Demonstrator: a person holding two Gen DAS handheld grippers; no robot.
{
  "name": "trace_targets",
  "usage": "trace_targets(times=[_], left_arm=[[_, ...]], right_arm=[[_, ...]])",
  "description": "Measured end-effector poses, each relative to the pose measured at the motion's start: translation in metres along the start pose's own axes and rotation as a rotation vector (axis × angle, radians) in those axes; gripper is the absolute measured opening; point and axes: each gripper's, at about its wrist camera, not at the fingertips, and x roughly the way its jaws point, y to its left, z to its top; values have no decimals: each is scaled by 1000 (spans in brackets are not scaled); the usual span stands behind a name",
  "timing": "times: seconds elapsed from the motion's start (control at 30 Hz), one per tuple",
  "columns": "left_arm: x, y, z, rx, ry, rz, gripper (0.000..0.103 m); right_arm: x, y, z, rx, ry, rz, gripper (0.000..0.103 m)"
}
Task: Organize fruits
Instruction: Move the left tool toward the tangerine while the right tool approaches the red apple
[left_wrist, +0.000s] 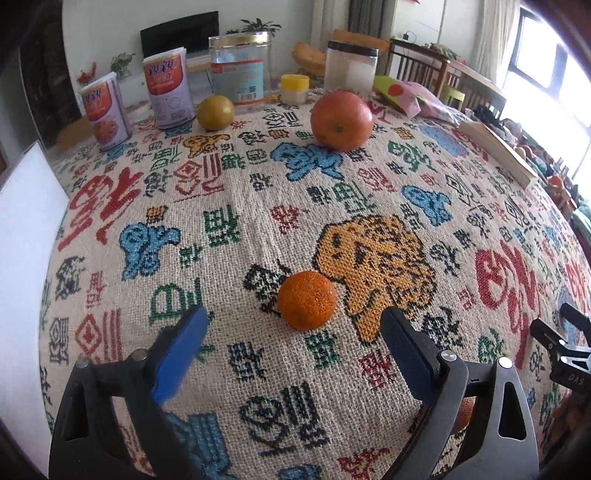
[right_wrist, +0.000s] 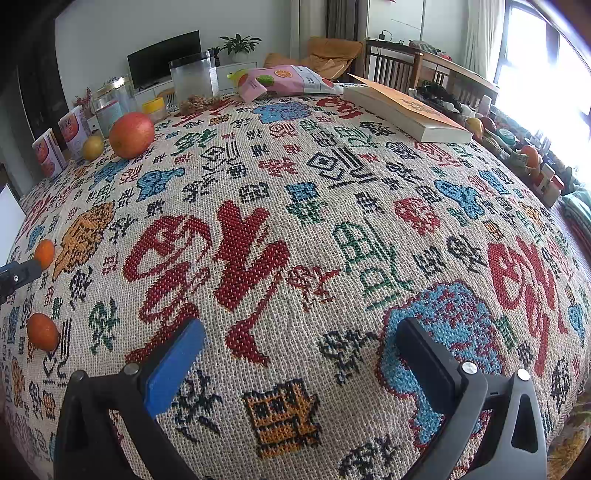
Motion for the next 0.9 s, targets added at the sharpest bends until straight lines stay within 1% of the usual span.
trace_targets(times=[0.03, 0.07, 0.1, 0.13, 0.17, 0.27, 0.37, 0.5, 0.57, 0.63, 0.67, 0.73, 0.77, 0.8, 0.83, 0.87, 0.9], left_arm=[[5, 0, 0, 3, 20, -2, 54], [3, -1, -1, 10, -6, 16, 53], [2, 0, -2, 8, -13, 11, 45], [1, 1, -2, 0, -18, 2, 42], [-2, 4, -3, -9, -31, -3, 30], [-16, 16, -8, -55, -53, -22, 29], [-39, 30, -20, -63, -79, 0, 29], [-56, 53, -43, -77, -63, 52, 29], [-53, 60, -55, -78, -44, 78, 29], [-45, 64, -63, -87, -21, 86, 29], [-45, 66, -66, -97, -32, 76, 30], [-45, 66, -67, -105, -46, 98, 36], [-45, 66, -67, -109, -47, 119, 52], [-43, 67, -67, -114, -45, 139, 78], [-40, 68, -68, -117, -37, 155, 88], [-37, 69, -69, -125, -24, 160, 94], [-38, 71, -69, -136, -28, 150, 94]], right_arm=[[0, 0, 0, 0, 0, 0, 103], [0, 0, 0, 0, 0, 0, 103], [0, 0, 0, 0, 0, 0, 103], [0, 0, 0, 0, 0, 0, 103], [0, 0, 0, 0, 0, 0, 103], [0, 0, 0, 0, 0, 0, 103], [0, 0, 0, 0, 0, 0, 103], [0, -1, 0, 0, 0, 0, 103], [0, -1, 0, 0, 0, 0, 103], [0, 0, 0, 0, 0, 1, 103], [0, -1, 0, 0, 0, 1, 103], [0, -1, 0, 0, 0, 1, 103], [0, -1, 0, 0, 0, 1, 103], [0, -1, 0, 0, 0, 1, 103], [0, -1, 0, 0, 0, 1, 103], [0, -1, 0, 0, 0, 1, 103], [0, -1, 0, 0, 0, 1, 103]])
